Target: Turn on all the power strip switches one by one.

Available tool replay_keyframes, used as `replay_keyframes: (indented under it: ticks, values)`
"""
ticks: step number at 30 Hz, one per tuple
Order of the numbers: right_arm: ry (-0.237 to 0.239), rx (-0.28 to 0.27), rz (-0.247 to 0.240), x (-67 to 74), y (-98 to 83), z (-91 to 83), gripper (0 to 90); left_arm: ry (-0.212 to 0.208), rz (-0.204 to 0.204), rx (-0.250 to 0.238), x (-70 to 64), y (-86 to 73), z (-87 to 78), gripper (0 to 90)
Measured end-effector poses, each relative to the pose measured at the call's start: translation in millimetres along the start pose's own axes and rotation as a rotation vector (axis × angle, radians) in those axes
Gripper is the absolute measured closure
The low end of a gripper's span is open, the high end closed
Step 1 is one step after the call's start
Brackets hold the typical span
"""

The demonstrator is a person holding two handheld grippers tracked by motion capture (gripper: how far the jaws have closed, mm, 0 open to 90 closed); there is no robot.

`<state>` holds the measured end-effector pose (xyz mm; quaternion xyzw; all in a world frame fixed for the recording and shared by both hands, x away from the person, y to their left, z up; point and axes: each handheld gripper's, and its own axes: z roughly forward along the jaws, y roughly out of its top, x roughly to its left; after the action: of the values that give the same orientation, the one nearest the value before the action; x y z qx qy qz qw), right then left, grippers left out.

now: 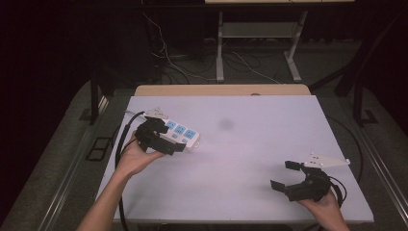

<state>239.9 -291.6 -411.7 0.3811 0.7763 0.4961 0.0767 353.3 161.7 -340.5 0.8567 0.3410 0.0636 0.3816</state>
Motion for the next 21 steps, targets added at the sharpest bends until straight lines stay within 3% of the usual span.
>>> replay_keyframes:
  ticks: [15, 21]
  values:
    - [-0.005, -0.003, -0.002, -0.8, -0.5, -1.7, 1.5, 0.005, -0.005, 0.047, 13.3, 10.2, 14.2, 1.0]
    - [-0.005, -0.004, -0.002, -0.8, -0.5, -2.1, 1.6, -0.004, -0.015, 0.051, 18.3, 12.0, 20.4, 8.1]
